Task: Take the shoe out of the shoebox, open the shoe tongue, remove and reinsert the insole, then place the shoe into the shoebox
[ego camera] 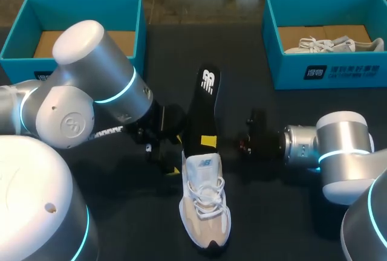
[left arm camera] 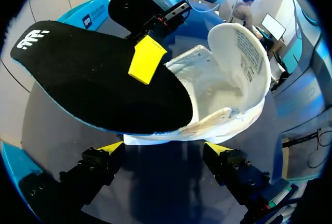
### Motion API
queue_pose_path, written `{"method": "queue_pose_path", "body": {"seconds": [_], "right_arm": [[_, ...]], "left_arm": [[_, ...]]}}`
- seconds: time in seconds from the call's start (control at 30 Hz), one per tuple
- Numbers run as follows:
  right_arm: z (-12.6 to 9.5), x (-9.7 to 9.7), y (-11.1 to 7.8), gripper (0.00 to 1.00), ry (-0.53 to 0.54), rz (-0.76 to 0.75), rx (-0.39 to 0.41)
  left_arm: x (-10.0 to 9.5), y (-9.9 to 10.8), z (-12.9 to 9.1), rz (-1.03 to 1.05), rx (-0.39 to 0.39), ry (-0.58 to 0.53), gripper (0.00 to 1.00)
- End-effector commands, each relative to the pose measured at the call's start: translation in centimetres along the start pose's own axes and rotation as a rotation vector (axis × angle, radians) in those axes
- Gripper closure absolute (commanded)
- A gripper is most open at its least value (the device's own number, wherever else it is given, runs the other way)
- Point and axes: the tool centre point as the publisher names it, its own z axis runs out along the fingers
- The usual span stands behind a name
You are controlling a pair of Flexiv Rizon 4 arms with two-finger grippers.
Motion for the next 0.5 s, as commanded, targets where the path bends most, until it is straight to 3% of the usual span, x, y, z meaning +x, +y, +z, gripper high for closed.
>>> {"method": "queue_pose_path", "body": {"seconds": [0.03,0.5], "right_arm": [[0.2,0.6,-1.0,1.0,-0.027,-0.005,-0.002],[-0.1,0.8,-2.6,1.0,-0.038,0.027,0.085]], "left_arm": [[0.0,0.0,0.6,-0.001,0.002,-0.005,0.0],[0.0,-0.4,1.5,-0.016,-0.011,0.003,0.0]]}}
